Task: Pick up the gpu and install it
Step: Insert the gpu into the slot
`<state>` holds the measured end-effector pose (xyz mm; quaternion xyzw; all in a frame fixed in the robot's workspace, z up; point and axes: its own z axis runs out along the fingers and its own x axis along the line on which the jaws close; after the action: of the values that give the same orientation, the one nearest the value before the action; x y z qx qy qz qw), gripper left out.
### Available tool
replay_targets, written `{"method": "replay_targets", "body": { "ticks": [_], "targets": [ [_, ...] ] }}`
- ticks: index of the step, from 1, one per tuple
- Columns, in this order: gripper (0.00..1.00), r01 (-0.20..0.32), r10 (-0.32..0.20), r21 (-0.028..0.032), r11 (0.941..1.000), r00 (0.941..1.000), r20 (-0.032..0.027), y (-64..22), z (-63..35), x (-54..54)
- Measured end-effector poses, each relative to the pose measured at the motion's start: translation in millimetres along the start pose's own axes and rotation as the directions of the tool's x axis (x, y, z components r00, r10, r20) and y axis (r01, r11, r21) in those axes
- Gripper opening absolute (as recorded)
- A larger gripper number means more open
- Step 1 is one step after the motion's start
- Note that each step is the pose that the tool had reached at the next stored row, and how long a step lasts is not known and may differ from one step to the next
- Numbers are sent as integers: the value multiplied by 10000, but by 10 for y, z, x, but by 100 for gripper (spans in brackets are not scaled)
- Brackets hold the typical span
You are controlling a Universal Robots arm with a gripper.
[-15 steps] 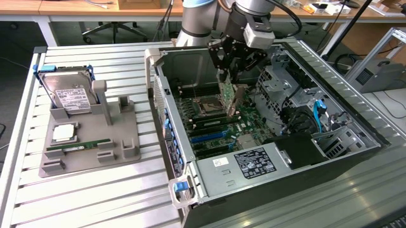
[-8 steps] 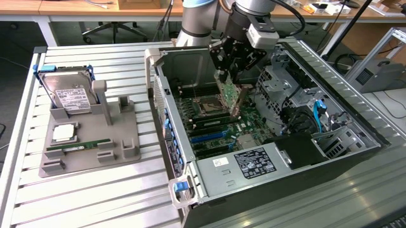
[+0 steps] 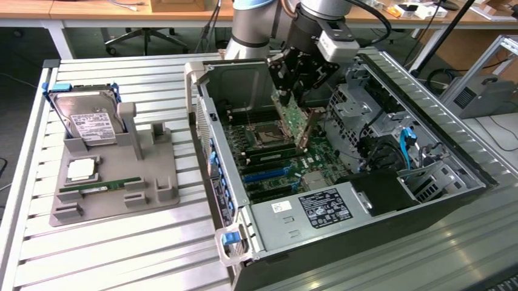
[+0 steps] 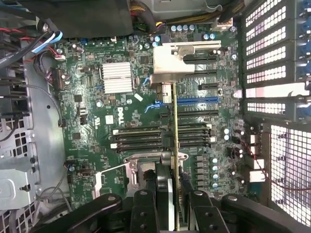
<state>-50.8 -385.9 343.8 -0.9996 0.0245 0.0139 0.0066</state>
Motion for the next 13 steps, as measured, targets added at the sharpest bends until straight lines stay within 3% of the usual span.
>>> {"method": "replay_targets", "body": {
  "ticks": [8, 13],
  "targets": [
    [30, 568, -568, -15, 9984, 9984, 7, 0, 1, 0],
    [30, 1052, -1052, -29, 9945, 9945, 14, 0, 2, 0]
  ]
}}
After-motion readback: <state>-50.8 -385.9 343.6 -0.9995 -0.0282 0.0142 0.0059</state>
